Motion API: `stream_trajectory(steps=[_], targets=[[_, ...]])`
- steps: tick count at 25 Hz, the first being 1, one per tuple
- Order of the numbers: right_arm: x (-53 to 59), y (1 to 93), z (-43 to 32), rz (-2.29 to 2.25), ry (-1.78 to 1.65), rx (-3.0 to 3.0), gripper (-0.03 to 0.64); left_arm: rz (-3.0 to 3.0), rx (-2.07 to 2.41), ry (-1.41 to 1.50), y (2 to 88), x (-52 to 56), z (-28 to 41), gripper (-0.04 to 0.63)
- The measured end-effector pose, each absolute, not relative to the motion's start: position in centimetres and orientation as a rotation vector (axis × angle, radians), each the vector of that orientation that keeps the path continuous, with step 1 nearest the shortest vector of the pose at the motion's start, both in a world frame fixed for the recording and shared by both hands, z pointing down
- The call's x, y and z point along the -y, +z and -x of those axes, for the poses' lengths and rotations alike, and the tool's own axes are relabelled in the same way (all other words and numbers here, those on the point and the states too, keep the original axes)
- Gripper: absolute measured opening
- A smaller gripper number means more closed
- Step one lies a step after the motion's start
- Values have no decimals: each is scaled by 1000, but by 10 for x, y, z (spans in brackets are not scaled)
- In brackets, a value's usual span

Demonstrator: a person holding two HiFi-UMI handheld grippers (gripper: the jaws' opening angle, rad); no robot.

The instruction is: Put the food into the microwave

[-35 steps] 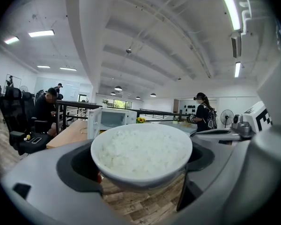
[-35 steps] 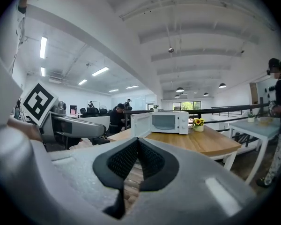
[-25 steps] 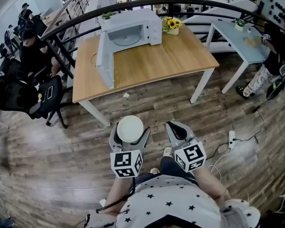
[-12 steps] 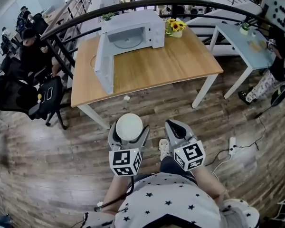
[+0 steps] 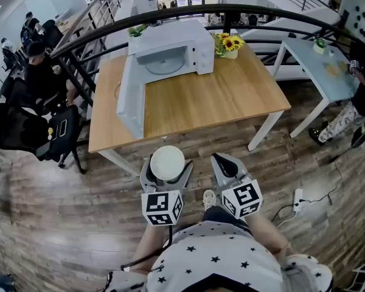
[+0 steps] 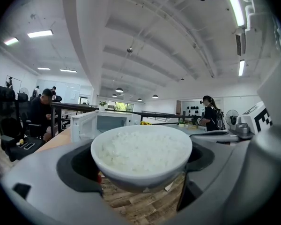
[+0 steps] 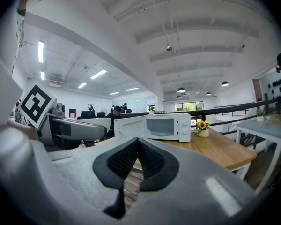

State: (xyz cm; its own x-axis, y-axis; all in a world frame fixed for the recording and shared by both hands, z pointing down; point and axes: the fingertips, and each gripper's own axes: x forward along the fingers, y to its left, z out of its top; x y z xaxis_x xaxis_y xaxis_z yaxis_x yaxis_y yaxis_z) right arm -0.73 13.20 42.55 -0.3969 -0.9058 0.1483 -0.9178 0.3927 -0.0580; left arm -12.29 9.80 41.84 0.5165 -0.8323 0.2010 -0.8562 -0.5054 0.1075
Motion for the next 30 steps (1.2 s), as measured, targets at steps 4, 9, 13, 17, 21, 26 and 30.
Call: stream_trajectory(steps=[4, 9, 13, 17, 21, 26, 30], targets=[[-99, 418, -10, -1652, 188, 2553, 5, -2556, 1459, 172, 411, -67, 106, 503], [-61, 412, -34, -1628, 167, 2560, 5, -2535, 1472, 153, 407, -28, 86, 503], [-32, 413, -53, -1616, 167, 2563, 6, -2529, 1489, 156, 407, 0, 69, 503], [-8, 419, -68, -1591, 171, 2571, 5, -2514, 1508, 156, 411, 24, 55, 503], [14, 419, -77, -1573, 176, 2580, 5, -2504, 1522, 170, 413, 43, 46, 503], [42, 422, -86, -1544, 186, 2597, 5, -2486, 1540, 188, 416, 68, 37, 503], [59, 426, -91, -1522, 192, 2607, 5, -2469, 1557, 186, 419, 84, 32, 503]])
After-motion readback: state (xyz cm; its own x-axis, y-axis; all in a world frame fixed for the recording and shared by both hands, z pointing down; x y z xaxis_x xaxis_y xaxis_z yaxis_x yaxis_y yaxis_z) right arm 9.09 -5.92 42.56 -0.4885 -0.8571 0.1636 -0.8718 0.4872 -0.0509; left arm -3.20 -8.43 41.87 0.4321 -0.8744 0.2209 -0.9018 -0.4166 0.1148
